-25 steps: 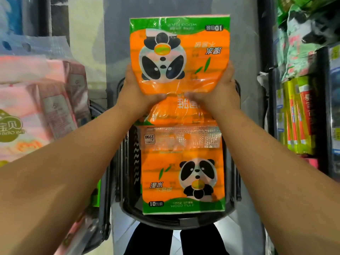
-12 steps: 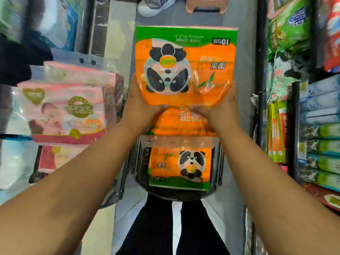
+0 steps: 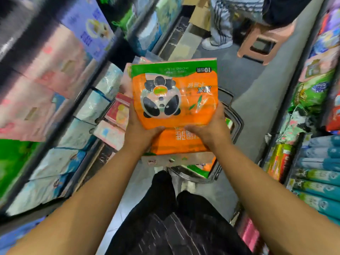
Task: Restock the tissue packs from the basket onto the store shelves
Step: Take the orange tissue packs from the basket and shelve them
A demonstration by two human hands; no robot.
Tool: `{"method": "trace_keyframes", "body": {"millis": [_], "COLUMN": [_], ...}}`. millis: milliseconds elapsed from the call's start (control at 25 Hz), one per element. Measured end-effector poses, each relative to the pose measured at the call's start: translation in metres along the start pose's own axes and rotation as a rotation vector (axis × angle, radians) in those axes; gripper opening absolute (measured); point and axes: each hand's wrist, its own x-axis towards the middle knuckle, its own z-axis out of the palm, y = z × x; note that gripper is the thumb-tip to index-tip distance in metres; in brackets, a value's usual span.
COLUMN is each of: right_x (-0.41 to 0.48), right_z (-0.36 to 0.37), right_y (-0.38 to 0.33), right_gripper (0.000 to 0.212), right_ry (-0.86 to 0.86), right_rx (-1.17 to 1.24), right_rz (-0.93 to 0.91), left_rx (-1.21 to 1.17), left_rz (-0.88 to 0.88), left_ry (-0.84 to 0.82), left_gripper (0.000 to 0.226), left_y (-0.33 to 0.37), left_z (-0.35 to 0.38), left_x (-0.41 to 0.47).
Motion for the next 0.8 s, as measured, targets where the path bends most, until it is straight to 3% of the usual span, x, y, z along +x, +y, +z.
{"method": "trace_keyframes", "body": {"millis": [200,480,800], "right_x": [-0.051,-0.096,-0.142], "right_z": [0.033,0.115,0.207], "right_y": [-0.066,-0.167,-0.293], "right_gripper": [0.115,0.118,0.100], "right_ry": [-0.162,-0.306,-0.470], "right_rx": [-0.063,-0.116,-0.008], "right_rz": [-0.258,-0.531,-0.670], "left_rx": [-0.132,-0.214,-0.187], "left_rz": [-0.021,-0.075,0.012], "left_ry": [0.247,0.537,0.618], "left_gripper": [0.096,0.098,0.102], "left_y": [-0.003,-0.030,-0.062], "left_z": [-0.083,-0.197,-0.353], "left_x": [-0.072,-0.126,-0.140]}}
